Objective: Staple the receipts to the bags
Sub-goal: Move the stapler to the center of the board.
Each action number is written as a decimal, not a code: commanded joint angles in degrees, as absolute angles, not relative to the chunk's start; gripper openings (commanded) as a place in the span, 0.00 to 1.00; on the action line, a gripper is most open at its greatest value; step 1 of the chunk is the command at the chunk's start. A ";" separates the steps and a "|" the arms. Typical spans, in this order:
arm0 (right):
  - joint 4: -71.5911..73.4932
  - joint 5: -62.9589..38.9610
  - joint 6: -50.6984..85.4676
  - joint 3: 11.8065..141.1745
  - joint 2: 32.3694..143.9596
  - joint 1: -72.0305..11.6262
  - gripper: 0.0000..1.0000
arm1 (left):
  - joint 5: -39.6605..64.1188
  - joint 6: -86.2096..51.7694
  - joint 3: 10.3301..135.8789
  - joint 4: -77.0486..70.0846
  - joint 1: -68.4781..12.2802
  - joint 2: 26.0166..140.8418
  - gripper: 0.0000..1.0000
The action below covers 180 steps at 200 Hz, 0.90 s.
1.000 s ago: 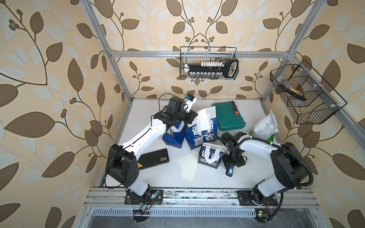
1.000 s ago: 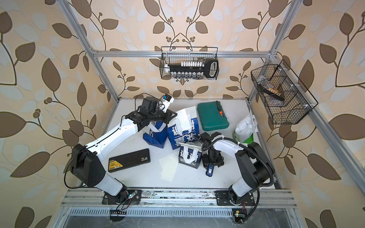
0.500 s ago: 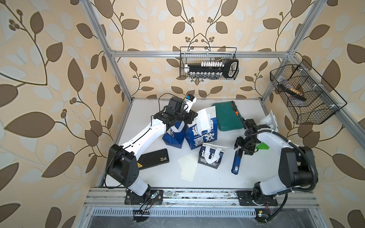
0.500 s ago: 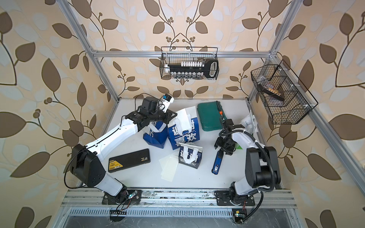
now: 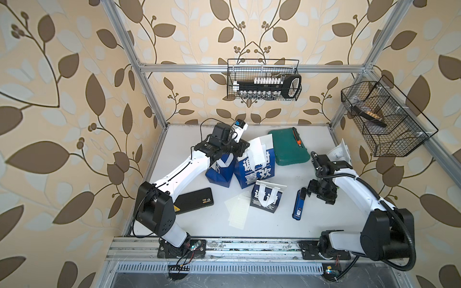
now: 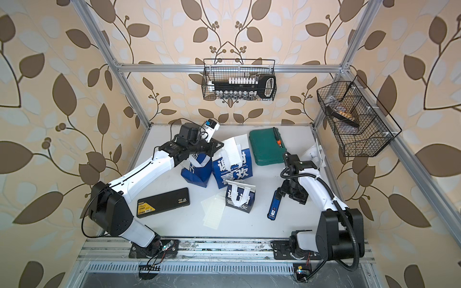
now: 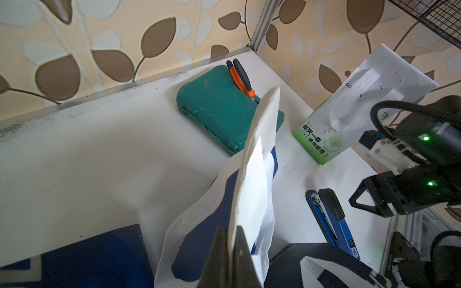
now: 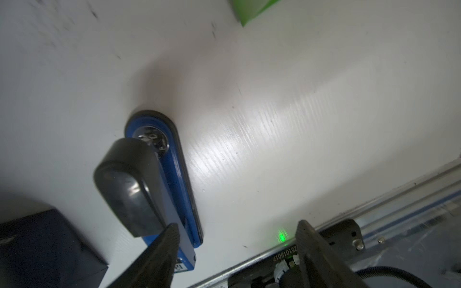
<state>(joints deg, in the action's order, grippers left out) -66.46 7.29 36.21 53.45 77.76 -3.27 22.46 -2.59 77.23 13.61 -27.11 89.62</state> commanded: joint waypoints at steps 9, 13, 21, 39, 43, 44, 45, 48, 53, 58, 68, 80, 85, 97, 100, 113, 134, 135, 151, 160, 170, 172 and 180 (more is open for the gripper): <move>-71.45 2.94 36.68 50.93 78.93 -3.69 0.74 | 23.25 -4.21 77.16 11.95 -28.36 86.26 0.00; -71.54 2.47 36.65 50.59 79.01 -3.77 0.74 | 23.21 -4.28 76.94 12.39 -28.45 86.11 0.00; -71.80 2.01 36.60 50.25 79.29 -4.14 0.74 | 23.28 -4.38 76.55 13.23 -28.69 85.75 0.00; -72.35 1.23 36.75 50.54 80.02 -6.23 0.75 | 23.47 -4.57 75.37 14.67 -29.17 84.67 0.00; -72.31 0.98 36.84 50.60 80.14 -6.76 0.75 | 23.47 -4.63 75.22 15.01 -29.18 84.37 0.00; -72.32 0.93 36.88 50.57 80.19 -6.94 0.75 | 23.42 -4.60 75.14 15.11 -29.22 84.29 0.00; -72.28 0.82 36.90 50.60 80.22 -7.07 0.75 | 23.40 -4.58 75.05 15.16 -29.20 84.24 0.00; -72.19 0.60 36.96 50.57 80.36 -7.53 0.75 | 23.38 -4.57 74.86 15.41 -29.26 84.04 0.00; -71.91 0.11 37.00 50.51 80.70 -8.21 0.75 | 23.38 -4.63 74.70 15.78 -29.31 83.63 0.00; -71.62 -0.50 37.00 50.46 81.34 -8.98 0.75 | 23.44 -4.62 74.50 16.18 -29.31 83.25 0.00; -70.75 -1.79 37.26 50.23 82.68 -10.02 0.75 | 23.38 -4.78 74.01 16.76 -29.35 83.02 0.00; -68.32 -4.79 36.74 49.62 84.56 -10.52 0.75 | 23.43 -4.83 73.47 17.14 -29.33 81.14 0.00; -66.80 -6.59 36.05 49.42 85.51 -10.75 0.75 | 23.51 -4.83 73.30 17.23 -29.35 80.89 0.00; -63.58 -10.37 34.89 49.89 88.02 -11.03 0.74 | 23.47 -4.79 73.04 17.23 -29.31 80.86 0.00; -62.68 -11.36 34.66 49.99 88.48 -11.00 0.74 | 23.47 -4.75 72.98 17.24 -29.31 80.97 0.00; -58.80 -15.72 33.83 51.82 90.34 -10.99 0.72 | 23.46 -4.82 73.24 17.39 -29.35 81.27 0.00; -53.67 -19.50 35.20 55.69 92.08 -10.91 0.70 | 23.25 -4.85 73.73 17.62 -29.34 81.64 0.00; -53.51 -19.55 35.27 55.88 92.23 -10.90 0.70 | 23.27 -4.84 73.78 17.64 -29.35 81.64 0.00; -50.96 -21.18 38.24 58.08 93.96 -9.83 0.69 | 23.12 -4.83 74.29 18.02 -29.36 82.16 0.00; -48.49 -24.15 41.03 57.98 94.85 -8.52 0.68 | 23.09 -4.68 74.65 18.35 -29.35 82.18 0.00; -45.49 -27.85 45.29 56.95 95.72 -6.59 0.67 | 22.94 -4.65 75.33 19.02 -29.36 82.18 0.00; -44.68 -28.49 46.22 56.56 95.89 -6.17 0.66 | 22.87 -4.70 75.39 19.10 -29.36 82.18 0.00; -40.20 -31.37 51.69 54.53 95.87 -4.70 0.64 | 22.85 -4.61 75.82 19.47 -29.31 84.11 0.00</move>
